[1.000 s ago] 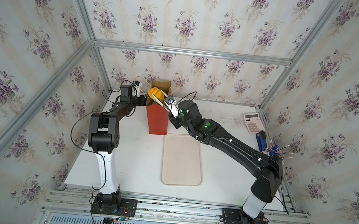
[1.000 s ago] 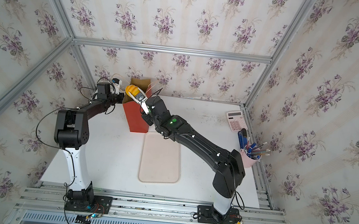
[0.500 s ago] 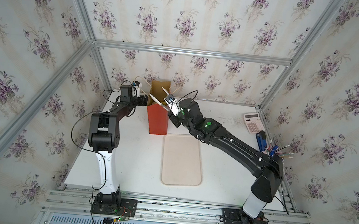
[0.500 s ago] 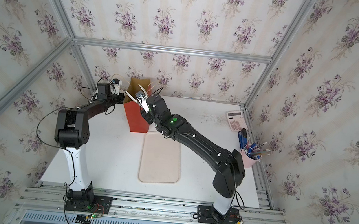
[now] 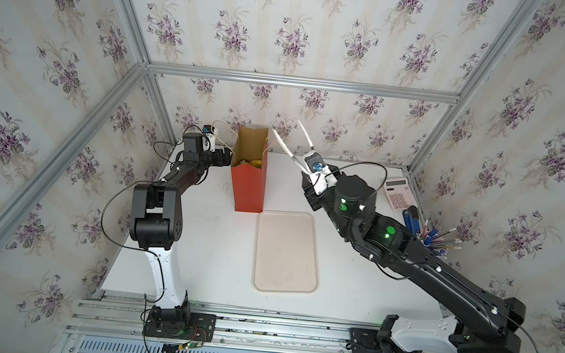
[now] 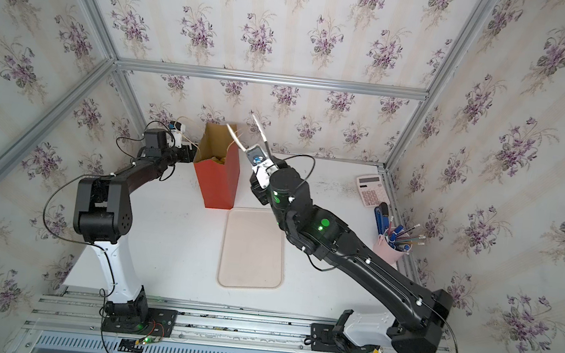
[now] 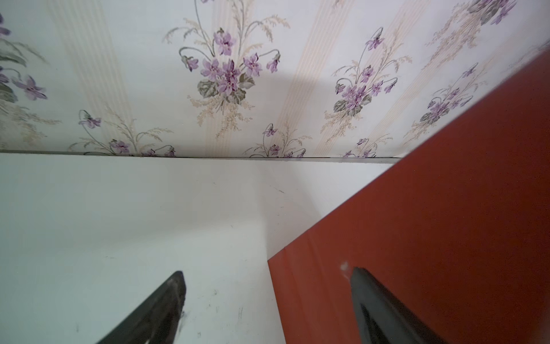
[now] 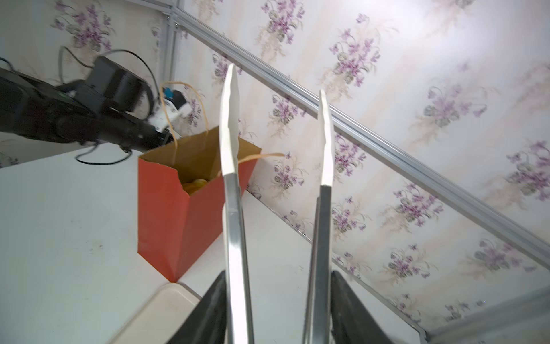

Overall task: Pack bread into a paper bag
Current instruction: Place the clamp at the center of the board.

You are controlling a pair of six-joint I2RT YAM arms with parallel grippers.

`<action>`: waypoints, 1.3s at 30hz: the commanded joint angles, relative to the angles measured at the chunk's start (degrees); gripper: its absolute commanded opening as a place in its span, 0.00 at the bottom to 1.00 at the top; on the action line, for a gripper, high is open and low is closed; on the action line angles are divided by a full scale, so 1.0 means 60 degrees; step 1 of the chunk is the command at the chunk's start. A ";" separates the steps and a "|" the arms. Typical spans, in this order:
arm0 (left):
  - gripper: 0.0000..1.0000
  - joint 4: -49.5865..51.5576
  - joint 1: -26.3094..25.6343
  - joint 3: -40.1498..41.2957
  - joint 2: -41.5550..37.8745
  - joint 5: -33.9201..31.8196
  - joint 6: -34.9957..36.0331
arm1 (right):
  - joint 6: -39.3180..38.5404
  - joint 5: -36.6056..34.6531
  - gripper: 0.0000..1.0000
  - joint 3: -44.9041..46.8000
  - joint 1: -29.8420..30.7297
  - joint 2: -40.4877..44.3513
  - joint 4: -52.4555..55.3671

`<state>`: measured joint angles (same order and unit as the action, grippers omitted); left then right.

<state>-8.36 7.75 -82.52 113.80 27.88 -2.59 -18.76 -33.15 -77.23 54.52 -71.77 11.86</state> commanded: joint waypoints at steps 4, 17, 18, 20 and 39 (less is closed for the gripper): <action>0.88 -0.0685 -0.0031 0.1645 -0.1796 -0.0769 0.0012 | 0.1940 0.0042 0.52 0.2401 -0.1151 0.1544 0.0098; 0.88 -0.0203 -0.0488 0.6115 -0.7738 -0.2630 -0.0165 | 0.3701 0.3784 0.52 0.6508 -0.4918 0.2923 -0.1806; 0.89 -0.0008 -0.0662 0.6291 -0.8081 -0.3011 -0.0126 | 0.3868 0.3952 0.52 0.6663 -0.5121 0.2783 -0.2002; 0.89 0.0079 -0.0928 0.6749 -0.8650 -0.3374 -0.0234 | 0.4087 0.4412 0.52 0.7078 -0.5383 0.2448 -0.2540; 0.91 0.0224 -0.1763 0.9081 -0.9717 -0.5229 -0.0116 | 0.4489 0.4074 0.53 0.7854 -0.6274 0.0184 -0.4736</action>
<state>-5.87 -2.83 -28.08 55.16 -2.26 -4.01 6.44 -9.82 -27.33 17.52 -69.36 -18.87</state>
